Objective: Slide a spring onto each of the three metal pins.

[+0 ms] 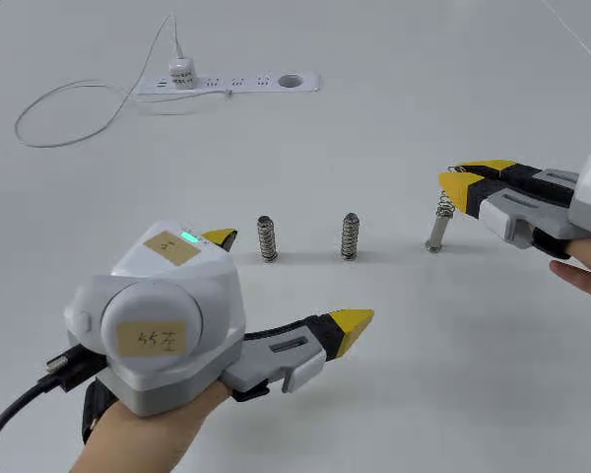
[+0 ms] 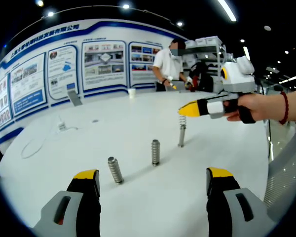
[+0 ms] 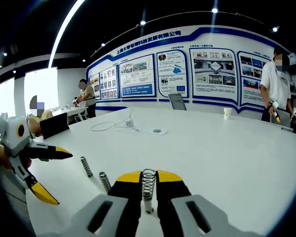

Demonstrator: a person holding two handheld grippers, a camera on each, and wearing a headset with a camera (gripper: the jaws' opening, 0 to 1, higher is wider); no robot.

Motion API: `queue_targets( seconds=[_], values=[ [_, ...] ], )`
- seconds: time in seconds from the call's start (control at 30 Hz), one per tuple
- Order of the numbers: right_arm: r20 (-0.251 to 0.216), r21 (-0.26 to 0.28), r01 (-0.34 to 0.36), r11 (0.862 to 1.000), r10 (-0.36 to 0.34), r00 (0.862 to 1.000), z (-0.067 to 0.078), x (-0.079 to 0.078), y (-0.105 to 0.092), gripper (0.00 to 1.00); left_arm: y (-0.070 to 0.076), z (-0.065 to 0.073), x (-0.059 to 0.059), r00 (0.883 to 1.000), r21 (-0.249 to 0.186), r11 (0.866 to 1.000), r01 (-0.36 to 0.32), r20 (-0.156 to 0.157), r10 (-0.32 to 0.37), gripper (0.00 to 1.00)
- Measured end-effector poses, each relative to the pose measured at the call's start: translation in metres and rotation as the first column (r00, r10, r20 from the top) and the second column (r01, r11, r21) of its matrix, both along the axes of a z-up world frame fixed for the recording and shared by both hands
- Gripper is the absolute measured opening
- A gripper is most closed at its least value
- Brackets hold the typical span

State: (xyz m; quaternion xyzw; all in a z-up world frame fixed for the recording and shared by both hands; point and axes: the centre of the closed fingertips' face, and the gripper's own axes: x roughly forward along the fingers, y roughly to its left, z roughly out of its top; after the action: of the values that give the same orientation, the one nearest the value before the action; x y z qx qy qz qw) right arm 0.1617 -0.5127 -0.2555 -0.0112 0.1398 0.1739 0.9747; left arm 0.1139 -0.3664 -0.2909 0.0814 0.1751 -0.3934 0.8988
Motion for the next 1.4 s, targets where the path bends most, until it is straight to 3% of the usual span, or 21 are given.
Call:
queue_targets(
  seconds=[0.23,0.37,0.97,1.4],
  values=[
    [0.032,-0.091,0.003,0.996,0.000,1.000,0.000,-0.006,0.001,0.11,0.000,0.001,0.000,1.000,-0.003,1.000,-0.001,0.003,0.001,0.90],
    [0.011,-0.135,-0.010,0.991,0.012,1.000,-0.007,-0.007,0.004,0.11,-0.001,0.001,0.000,1.000,0.001,1.000,0.003,0.003,-0.003,0.90],
    [-0.052,-0.076,0.022,0.997,-0.026,0.998,-0.028,-0.009,0.002,0.11,0.001,0.000,0.001,1.000,0.010,1.000,-0.003,0.001,0.003,0.89],
    [-0.092,-0.061,0.022,0.998,-0.028,0.995,-0.042,-0.011,0.004,0.11,0.003,-0.002,0.002,1.000,0.014,1.000,-0.012,-0.007,0.012,0.88]
  ],
)
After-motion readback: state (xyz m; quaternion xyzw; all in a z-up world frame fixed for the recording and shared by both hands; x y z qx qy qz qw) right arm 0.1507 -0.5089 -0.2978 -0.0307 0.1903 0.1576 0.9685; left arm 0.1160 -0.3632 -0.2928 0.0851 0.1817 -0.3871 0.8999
